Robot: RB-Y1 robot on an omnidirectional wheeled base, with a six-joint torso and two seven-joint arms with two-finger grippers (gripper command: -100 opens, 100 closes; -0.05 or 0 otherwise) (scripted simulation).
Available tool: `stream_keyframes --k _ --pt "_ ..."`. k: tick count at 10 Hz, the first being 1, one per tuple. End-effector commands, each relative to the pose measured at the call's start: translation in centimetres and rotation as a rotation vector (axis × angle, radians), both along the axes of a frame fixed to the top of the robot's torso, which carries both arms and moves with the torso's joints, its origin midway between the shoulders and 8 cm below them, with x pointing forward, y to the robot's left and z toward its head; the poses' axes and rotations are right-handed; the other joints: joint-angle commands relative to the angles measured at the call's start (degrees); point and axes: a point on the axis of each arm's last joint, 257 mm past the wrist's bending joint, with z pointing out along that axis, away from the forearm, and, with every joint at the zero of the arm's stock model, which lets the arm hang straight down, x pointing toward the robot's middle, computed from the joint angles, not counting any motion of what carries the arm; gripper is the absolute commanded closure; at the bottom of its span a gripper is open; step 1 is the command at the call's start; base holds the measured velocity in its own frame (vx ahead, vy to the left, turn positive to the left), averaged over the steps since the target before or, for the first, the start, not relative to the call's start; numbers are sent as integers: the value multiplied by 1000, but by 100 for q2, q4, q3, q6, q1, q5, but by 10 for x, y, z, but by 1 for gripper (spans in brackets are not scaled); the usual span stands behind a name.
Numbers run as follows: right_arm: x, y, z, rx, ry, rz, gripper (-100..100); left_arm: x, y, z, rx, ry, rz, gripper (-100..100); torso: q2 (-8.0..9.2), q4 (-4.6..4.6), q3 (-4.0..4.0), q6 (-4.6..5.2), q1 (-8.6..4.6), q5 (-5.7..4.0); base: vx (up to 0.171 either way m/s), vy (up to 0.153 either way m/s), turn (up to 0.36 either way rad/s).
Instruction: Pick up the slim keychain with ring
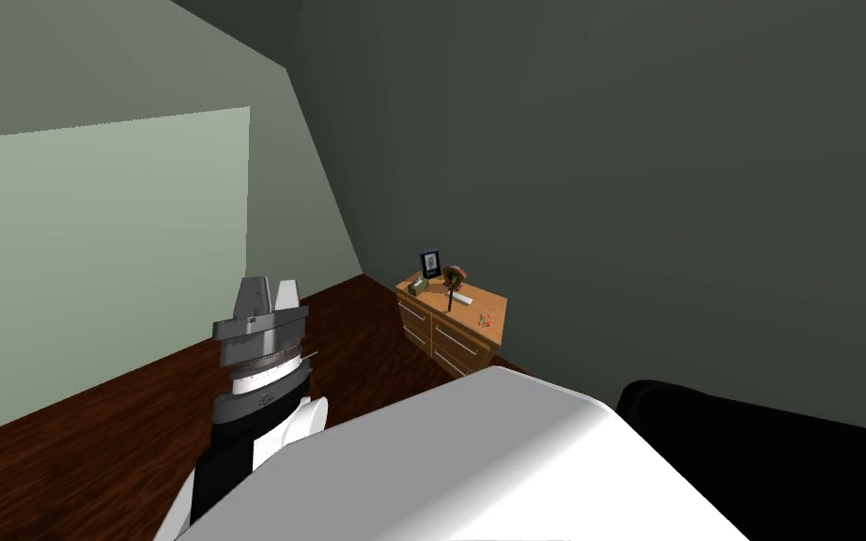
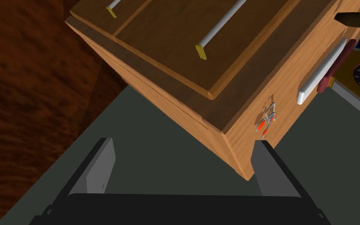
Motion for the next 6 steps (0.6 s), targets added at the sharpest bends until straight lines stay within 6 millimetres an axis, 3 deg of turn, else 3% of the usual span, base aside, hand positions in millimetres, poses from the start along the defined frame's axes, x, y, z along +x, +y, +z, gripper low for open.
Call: stream_keyframes --k 1,3,4,6 --pt "-15 -3 -10 -6 53 0 -100 0 0 0 0 0 0 0 0 0 0 0 0 0 41 -1 96" --pt "-67 -21 -29 -34 208 4 -100 0 0 0 0 0 0 0 -5 0 -3 1 0 0 64 6 329" --pt "-68 -21 -29 -34 209 4 -100 0 0 0 0 0 0 0 -14 -2 -8 0 -4 -2 55 -9 176" --pt "-113 -43 -38 -69 343 11 -100 0 0 0 0 0 0 0 -4 -1 -3 2 -3 -1 51 -10 371"
